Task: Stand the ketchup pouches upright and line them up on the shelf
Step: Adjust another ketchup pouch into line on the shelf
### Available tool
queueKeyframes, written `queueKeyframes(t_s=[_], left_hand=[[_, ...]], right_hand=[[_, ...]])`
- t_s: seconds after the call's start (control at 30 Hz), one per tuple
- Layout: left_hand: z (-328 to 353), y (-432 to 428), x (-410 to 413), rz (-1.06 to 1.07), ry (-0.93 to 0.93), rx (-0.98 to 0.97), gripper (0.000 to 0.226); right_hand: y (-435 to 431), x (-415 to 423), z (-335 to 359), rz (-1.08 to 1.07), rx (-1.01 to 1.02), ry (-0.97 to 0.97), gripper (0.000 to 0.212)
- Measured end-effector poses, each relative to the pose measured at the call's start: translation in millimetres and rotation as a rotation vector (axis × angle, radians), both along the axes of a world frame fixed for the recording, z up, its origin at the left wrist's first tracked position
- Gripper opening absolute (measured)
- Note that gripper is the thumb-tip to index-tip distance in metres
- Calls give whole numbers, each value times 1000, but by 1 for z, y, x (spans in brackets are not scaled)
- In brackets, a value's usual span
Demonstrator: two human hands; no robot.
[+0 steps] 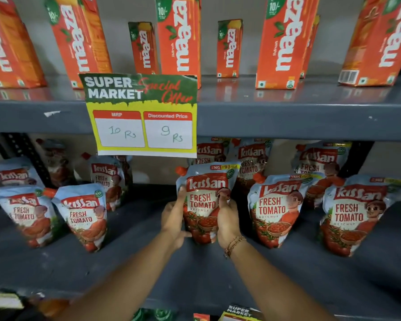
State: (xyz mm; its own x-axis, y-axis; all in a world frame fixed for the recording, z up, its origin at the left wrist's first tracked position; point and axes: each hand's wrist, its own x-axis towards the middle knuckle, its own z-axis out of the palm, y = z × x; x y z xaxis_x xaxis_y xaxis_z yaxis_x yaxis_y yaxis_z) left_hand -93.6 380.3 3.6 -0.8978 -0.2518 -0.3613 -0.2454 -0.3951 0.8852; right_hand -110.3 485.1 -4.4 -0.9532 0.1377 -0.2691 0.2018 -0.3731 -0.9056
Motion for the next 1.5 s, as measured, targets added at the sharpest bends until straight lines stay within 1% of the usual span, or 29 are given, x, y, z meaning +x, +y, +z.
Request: queueKeyframes(t_s=[0.07,0.13,0.2,0.27,0.3,0.37,0.4,0.43,0.5,0.53,0.57,0.63,0.67,0.73,0.77,0.83,0.9,0.97,1.03,1.07,1.1,1.17,1.23,1.27,1.33,1.4,1.43,1.47,1.5], left_hand=[[-1,-4,1,3,-2,13,48],[-6,-5,3,26,11,2,38],[-11,-12,9,56,10,14,42],[-17,-13,14,73,58,-9,43],[-22,-15,17,131,76,-31,38],[-35,-33,20,343,107,-209,27],[-38,-39,20,454,121,-318,24],[-43,-51,20,583,131,-383,26],[-44,-77,19,795,155,-417,42],[-41,-90,19,867,155,-413,48],[-37,-106,21,922,156,-401,52],[-32,-138,24,979,137,-360,59],[-30,-156,25,981,97,-353,60],[-30,-184,25,885,44,-356,56],[-32,-197,24,793,47,-350,54],[-33,-216,24,632,77,-302,51],[-33,-226,23,540,108,-279,56],[-39,-231,18,507,112,-288,70],[-48,-237,13,488,98,-276,83],[-49,-238,12,479,90,-268,86],[-48,-237,14,476,88,-255,85],[-42,-237,23,524,96,-213,72],[-45,-241,29,647,60,-173,51],[-45,-246,34,710,42,-177,44],[-44,-270,44,824,82,-214,39],[-44,-308,50,906,152,-305,41],[-45,-332,53,900,165,-350,41],[-47,-348,52,849,174,-362,41],[-47,-359,54,751,173,-316,43]], right_hand=[[-4,-1,-3,-16,40,0,38],[-6,2,-10,-33,144,-11,44],[-13,5,-12,-55,278,-41,52],[-11,4,-13,-177,370,-83,57],[-10,5,-14,-260,429,-140,58],[-27,14,-14,-375,519,-319,57],[-36,21,-14,-395,495,-368,55],[-50,28,-18,-393,417,-333,51],[-84,38,-29,-281,208,-123,37],[-102,41,-35,-166,166,-37,24],[-122,43,-35,-26,180,17,8],[-155,41,-32,181,243,97,9],[-172,38,-26,277,247,127,5],[-197,33,-19,442,239,156,20],[-209,31,-18,494,217,166,22],[-234,28,-22,512,218,181,11],[-249,25,-30,419,266,188,9],[-254,22,-37,344,306,187,9],[-258,20,-40,327,326,172,9],[-259,21,-40,313,328,166,10],[-260,23,-41,274,331,167,9],[-265,32,-42,103,405,171,3],[-269,48,-44,-68,509,184,19],[-273,57,-46,-66,508,242,24],[-288,67,-48,122,519,374,29],[-312,69,-43,351,571,473,27],[-330,70,-40,429,541,496,24],[-341,68,-38,475,471,494,20],[-351,65,-38,496,407,455,19]])
